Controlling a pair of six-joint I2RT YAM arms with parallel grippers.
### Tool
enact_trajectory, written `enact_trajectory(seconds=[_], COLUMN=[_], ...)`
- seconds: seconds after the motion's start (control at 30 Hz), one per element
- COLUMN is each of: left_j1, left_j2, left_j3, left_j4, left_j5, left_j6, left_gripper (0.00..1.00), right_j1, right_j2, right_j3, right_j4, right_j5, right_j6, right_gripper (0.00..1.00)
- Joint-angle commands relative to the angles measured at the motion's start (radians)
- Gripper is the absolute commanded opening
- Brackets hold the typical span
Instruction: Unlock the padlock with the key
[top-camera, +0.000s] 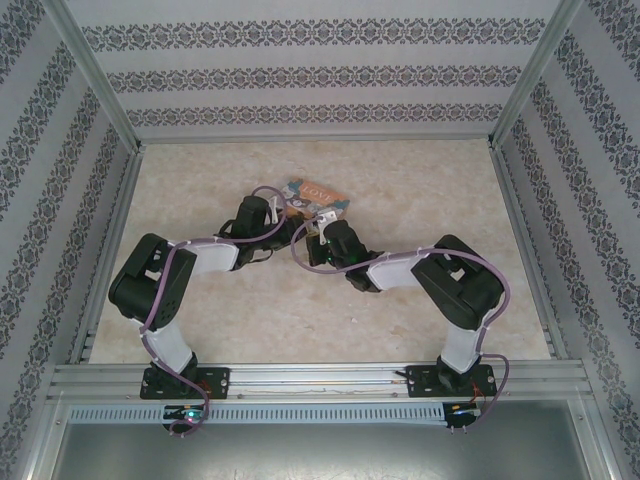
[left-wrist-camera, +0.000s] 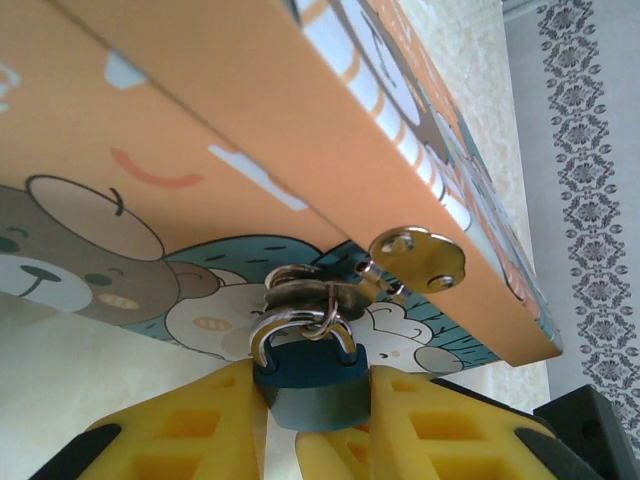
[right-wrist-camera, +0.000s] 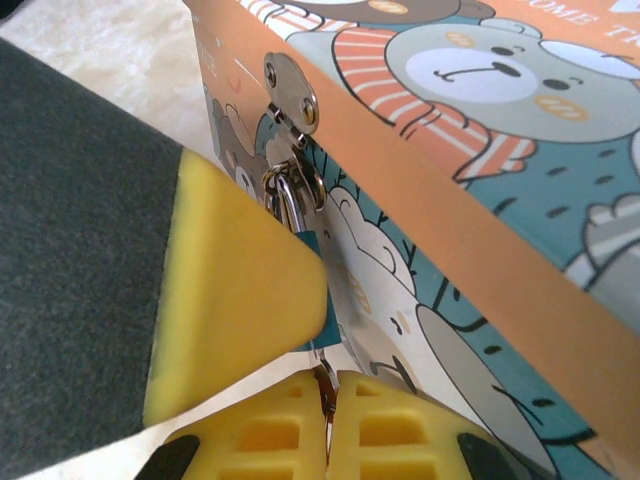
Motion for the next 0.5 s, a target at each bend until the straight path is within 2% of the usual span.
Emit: enact_trajectory(seconds=[0.0, 0.47], left_j1=[-0.026, 0.009], left_j2=[0.022, 0.104], left_j3=[-0.001, -0.048], left_j4=[-0.007, 0.203], left_j5=[0.142, 0.124], left_j6=[-0.017, -0.121], left_gripper=[0.28, 0.28], right_j1=[-0.007, -0.042], right_j2=[0.015, 0.108], right_j3=[0.084, 0.017], right_j4=[0.22, 0.2], right_j5=[-0.035, -0.056], right_j6=[0.014, 0.079], right_gripper=[0.0, 0.0])
